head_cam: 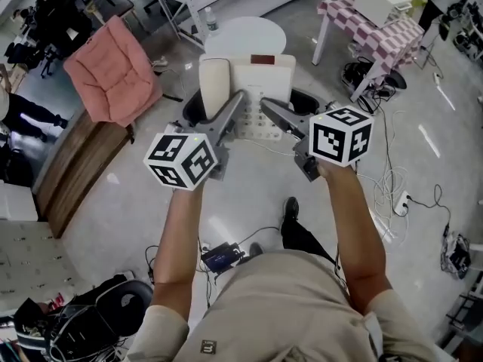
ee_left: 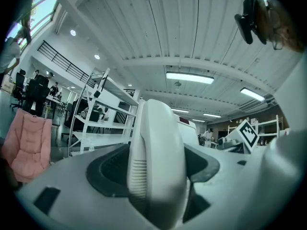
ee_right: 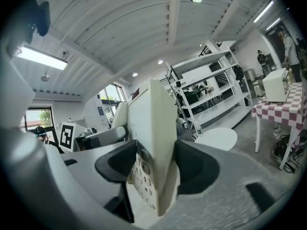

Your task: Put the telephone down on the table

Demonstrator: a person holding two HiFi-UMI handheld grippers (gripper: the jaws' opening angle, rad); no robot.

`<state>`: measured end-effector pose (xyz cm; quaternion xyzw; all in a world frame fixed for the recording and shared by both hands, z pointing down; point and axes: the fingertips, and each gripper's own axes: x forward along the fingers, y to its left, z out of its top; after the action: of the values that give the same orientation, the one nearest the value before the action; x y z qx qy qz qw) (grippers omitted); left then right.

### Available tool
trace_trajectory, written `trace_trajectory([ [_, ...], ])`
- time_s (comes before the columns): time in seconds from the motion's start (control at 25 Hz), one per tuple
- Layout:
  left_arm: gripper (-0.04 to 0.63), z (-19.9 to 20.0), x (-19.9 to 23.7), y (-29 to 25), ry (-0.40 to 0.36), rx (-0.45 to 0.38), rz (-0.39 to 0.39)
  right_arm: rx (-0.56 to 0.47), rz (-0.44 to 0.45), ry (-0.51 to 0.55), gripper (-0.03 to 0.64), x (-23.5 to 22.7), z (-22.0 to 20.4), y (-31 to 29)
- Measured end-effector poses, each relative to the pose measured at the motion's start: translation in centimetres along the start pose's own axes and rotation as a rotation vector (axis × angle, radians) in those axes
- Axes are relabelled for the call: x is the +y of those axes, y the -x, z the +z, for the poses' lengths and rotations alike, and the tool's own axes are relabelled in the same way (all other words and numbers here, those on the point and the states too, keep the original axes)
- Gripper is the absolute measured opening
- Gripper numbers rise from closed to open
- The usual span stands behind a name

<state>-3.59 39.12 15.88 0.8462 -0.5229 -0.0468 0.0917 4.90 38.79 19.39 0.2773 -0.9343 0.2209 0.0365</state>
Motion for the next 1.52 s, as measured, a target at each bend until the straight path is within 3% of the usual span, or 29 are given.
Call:
trace_trajectory([
  [0.4, 0.325, -0.1, 1.1, -12.3, 0.001, 0.011, 0.072, 0.033, 0.066, -0.013, 0.238, -11.6, 4.8, -2.4],
  [0.68, 0.325, 0.0, 1.2, -18.0, -0.007, 0.03, 0.099, 0.032, 0.095, -0.032, 0.238, -16.9, 7.1, -3.0],
  [1.12, 0.325, -0.1, 0.6, -24.7, -0.028, 0.054, 0.074, 0.005, 0.077, -0.063, 0.239, -22.9, 9.3, -2.9],
  [1.52, 0.325, 0.6, 4.5, -28.6, -0.011, 0.04, 0.012, -0.001, 0.015, -0.047, 0.238, -25.7, 11.5, -6.7],
])
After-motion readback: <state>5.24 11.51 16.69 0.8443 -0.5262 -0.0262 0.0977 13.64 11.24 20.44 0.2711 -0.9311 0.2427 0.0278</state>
